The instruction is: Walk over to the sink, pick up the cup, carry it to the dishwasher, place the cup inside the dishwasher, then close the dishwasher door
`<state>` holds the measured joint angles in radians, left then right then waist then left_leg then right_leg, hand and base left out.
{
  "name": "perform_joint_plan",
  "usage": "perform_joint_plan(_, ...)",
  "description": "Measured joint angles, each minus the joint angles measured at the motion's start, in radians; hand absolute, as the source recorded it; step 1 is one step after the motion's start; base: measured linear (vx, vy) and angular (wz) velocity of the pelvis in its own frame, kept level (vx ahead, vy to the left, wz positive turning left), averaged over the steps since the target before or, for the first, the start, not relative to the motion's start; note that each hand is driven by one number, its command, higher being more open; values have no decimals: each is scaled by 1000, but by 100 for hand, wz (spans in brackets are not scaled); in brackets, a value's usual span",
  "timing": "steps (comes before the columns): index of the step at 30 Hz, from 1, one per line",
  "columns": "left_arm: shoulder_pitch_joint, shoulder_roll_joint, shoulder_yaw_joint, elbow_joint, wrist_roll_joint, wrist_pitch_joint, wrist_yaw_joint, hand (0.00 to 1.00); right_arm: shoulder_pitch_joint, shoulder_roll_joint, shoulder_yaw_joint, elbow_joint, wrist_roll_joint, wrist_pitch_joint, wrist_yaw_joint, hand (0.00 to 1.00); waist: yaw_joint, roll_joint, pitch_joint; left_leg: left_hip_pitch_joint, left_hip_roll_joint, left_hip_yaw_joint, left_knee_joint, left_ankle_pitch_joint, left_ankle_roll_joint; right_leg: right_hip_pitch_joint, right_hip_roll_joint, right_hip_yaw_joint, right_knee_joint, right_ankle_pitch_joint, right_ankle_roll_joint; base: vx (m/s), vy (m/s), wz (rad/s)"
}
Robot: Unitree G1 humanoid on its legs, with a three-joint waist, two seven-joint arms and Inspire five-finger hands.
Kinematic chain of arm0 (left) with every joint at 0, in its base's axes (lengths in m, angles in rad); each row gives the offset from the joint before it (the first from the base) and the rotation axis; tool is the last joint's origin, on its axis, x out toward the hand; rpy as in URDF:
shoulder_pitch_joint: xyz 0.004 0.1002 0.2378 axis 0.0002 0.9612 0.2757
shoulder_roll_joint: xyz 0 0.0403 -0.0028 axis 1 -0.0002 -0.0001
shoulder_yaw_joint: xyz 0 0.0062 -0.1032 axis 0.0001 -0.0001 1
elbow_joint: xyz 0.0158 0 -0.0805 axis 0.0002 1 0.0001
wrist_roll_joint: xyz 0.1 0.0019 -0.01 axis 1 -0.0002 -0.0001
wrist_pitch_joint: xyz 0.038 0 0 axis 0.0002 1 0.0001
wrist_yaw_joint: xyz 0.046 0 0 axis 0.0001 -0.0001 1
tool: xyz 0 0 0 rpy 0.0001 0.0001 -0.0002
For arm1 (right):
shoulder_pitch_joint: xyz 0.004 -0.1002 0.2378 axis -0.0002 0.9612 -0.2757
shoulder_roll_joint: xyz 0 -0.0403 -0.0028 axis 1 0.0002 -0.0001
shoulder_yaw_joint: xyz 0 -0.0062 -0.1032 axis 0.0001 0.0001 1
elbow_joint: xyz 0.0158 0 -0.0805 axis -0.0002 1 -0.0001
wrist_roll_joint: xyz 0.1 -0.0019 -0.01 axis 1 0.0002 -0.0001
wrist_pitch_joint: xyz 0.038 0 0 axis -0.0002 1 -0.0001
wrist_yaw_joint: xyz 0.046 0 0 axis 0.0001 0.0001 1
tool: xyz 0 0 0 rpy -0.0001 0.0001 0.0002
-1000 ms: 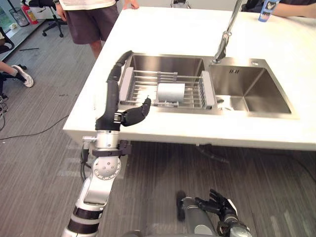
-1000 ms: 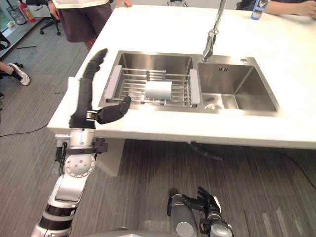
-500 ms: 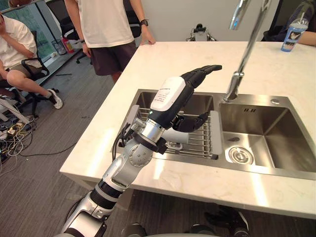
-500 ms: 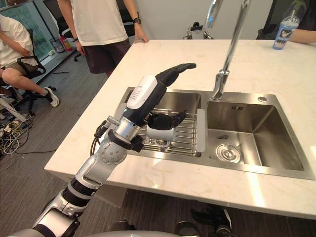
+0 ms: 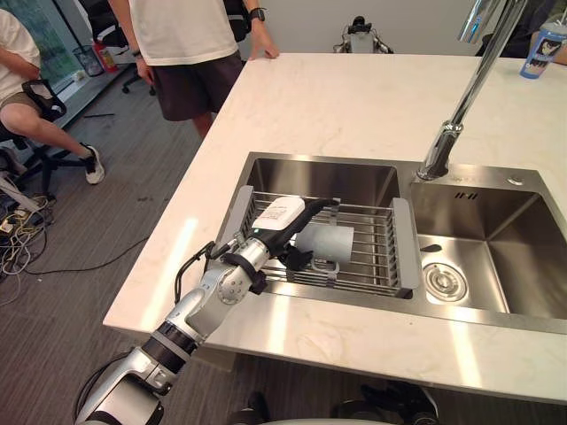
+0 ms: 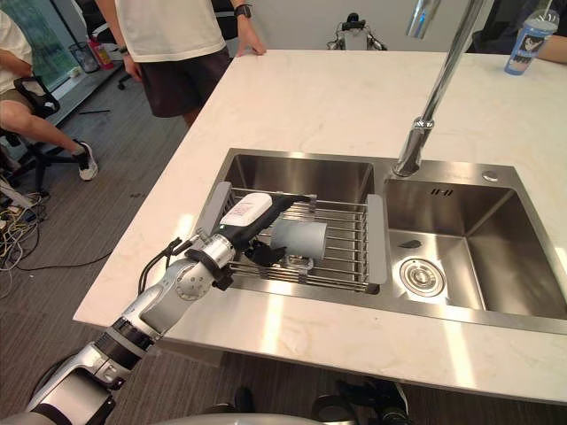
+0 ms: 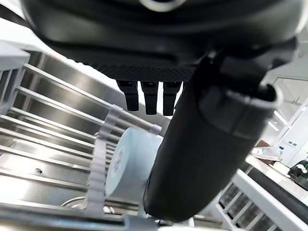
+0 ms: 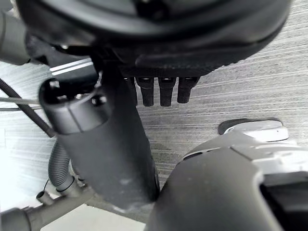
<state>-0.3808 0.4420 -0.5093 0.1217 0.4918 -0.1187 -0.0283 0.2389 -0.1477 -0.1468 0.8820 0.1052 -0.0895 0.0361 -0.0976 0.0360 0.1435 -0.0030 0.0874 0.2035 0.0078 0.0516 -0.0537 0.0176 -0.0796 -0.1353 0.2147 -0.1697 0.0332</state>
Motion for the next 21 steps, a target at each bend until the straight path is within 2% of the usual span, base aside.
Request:
perform_joint_plan(9, 12, 17, -2, 5, 23, 0, -1, 90, -20, -6, 41, 11, -28, 0, 0, 90, -6, -9, -5, 11, -16, 2, -31, 16, 15, 18, -5, 1, -51, 30, 11, -10, 16, 0)
perform_joint_plan(13, 4, 17, -6, 6, 62, 0, -1, 90, -32, -6, 46, 15, -33, 0, 0, 90, -24, -9, -6, 15, -25, 1, -48, 25, 20, 18, -11, 0, -62, 35, 17, -18, 26, 1)
perform_joint_plan(19, -63, 18, -73, 48, 103, -3, -6, 90, -35, -6, 46, 18, -33, 0, 0, 90, -33, -7, -7, 32, -29, 14, -77, 34, 21, 17, -12, 13, -68, 38, 19, 13, 11, -6)
perform_joint_plan(21, -75, 21, -93, 65, 120, -5, -12, 90, -36, -6, 47, 18, -33, 0, -1, 90, -51, -5, -8, 32, -30, 18, -83, 34, 21, 17, -12, 15, -76, 41, 20, 30, 4, -4)
